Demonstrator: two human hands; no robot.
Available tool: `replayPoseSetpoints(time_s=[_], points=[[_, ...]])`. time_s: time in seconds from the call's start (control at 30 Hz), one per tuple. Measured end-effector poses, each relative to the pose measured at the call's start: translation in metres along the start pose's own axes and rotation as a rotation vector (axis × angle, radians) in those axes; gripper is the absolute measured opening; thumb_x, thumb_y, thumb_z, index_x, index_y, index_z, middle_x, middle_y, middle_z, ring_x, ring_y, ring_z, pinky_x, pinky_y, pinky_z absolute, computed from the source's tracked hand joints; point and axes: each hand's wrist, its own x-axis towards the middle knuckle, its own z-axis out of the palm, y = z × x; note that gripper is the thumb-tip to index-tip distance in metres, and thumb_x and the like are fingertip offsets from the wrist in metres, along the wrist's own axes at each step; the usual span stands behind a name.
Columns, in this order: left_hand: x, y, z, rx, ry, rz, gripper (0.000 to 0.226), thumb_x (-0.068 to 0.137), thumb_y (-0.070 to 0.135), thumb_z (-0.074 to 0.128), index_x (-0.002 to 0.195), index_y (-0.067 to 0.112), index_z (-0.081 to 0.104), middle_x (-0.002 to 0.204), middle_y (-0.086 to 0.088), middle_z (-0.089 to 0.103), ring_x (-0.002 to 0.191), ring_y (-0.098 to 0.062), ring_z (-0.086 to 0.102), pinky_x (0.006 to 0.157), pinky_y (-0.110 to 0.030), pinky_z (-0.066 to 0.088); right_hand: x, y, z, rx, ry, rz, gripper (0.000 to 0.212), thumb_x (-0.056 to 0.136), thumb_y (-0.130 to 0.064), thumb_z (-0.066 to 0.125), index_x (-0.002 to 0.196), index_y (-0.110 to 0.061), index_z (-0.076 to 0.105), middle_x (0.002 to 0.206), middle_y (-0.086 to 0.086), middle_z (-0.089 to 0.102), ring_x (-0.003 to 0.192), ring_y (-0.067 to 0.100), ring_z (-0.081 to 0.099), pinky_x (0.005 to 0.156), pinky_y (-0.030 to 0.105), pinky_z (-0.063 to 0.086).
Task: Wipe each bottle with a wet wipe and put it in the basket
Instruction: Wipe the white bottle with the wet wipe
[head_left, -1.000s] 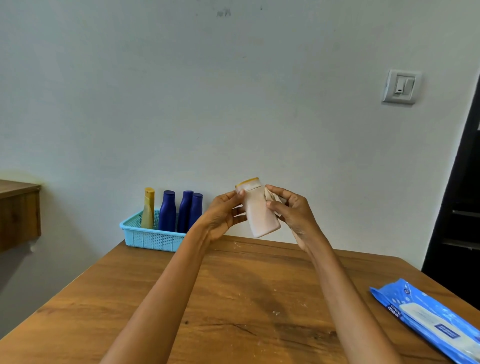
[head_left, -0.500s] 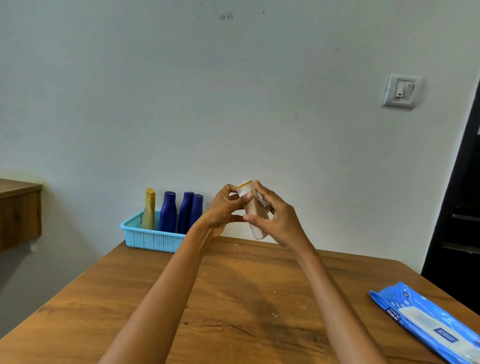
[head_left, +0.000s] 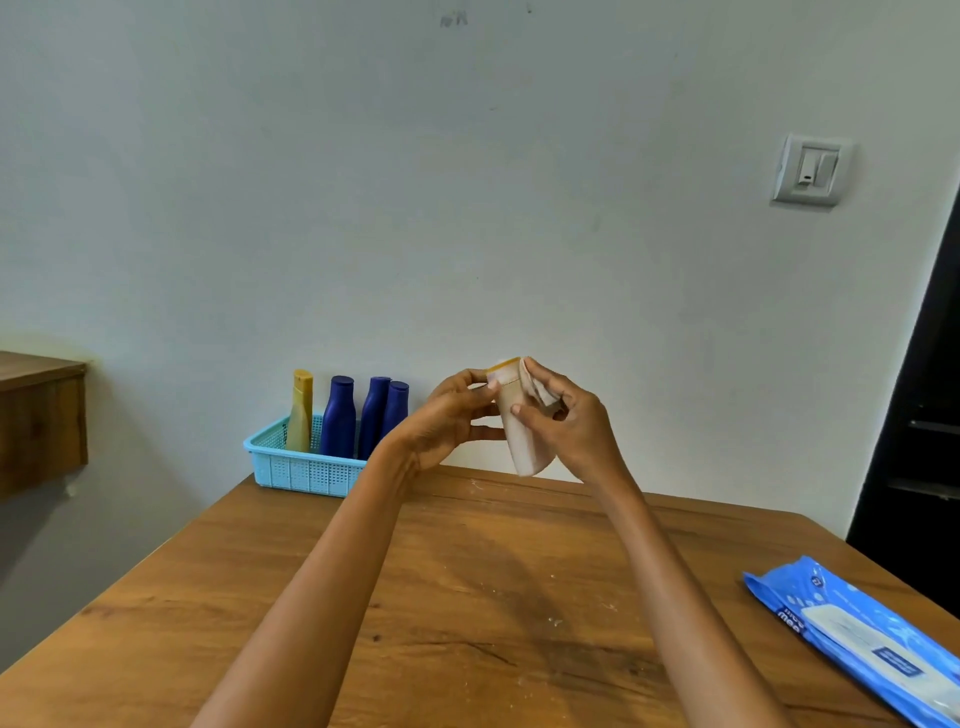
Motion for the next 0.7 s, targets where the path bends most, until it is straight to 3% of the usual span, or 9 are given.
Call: replayPoseSetpoints(time_s=[0.1,0.23,0.3,0.47,0.57,0.7], points=[[0.003,0.003,0.002,0.123,0.086,0.030,0.037,0.087,0.015,0.060,0.121,0.008,0.047,0.106,-0.007,0.064,0.093,-0.018,0.066,0.075,-0.034,0.058,0.001,0.001,-0.002,0.120,-0.016,0.042,0.055,0.086,-0.015,0.066,0.137,-0.023,0.047,0.138,-0.003,0.050,0.121,0.018,0.050,0.092,0.028,0.050],[0.008,-0.002,0.007,0.219,0.180,0.061,0.048,0.085,0.020,0.065,0.129,0.014,0.047,0.102,0.002,0.066,0.095,-0.010,0.063,0.090,-0.032,0.047,0.001,-0.001,-0.003,0.160,0.007,0.036,0.053,0.086,-0.007,0.064,0.135,-0.020,0.049,0.136,0.000,0.053,0.119,0.020,0.052,0.089,0.026,0.051],[0.009,-0.003,0.009,0.241,0.202,0.085,0.049,0.084,0.022,0.066,0.129,0.016,0.048,0.100,0.005,0.067,0.096,-0.009,0.062,0.093,-0.031,0.043,0.000,-0.003,-0.002,0.176,0.020,0.008,0.051,0.086,-0.008,0.064,0.133,-0.021,0.051,0.135,-0.003,0.053,0.116,0.017,0.054,0.089,0.027,0.053],[0.009,-0.006,0.007,0.202,0.237,0.149,0.040,0.083,0.021,0.067,0.122,0.014,0.057,0.106,-0.003,0.069,0.095,-0.015,0.066,0.095,-0.034,0.049,0.000,-0.006,-0.004,0.193,0.023,-0.065,0.035,0.087,-0.001,0.060,0.119,-0.014,0.063,0.120,-0.002,0.064,0.109,0.013,0.059,0.082,0.019,0.054],[0.009,-0.006,0.001,0.189,0.245,0.159,0.039,0.086,0.020,0.064,0.123,0.010,0.057,0.111,-0.007,0.068,0.102,-0.021,0.065,0.094,-0.033,0.050,-0.001,0.002,-0.006,0.138,0.037,-0.051,0.026,0.087,0.000,0.058,0.107,-0.012,0.070,0.106,-0.002,0.069,0.101,0.014,0.065,0.083,0.032,0.057],[0.008,-0.008,0.004,0.223,0.173,0.132,0.027,0.087,0.019,0.061,0.114,0.013,0.061,0.098,0.002,0.070,0.087,-0.008,0.068,0.081,-0.020,0.053,-0.002,0.004,0.001,0.084,0.024,-0.005,0.036,0.093,-0.010,0.053,0.129,-0.015,0.056,0.129,-0.001,0.058,0.111,0.011,0.056,0.079,0.014,0.051]])
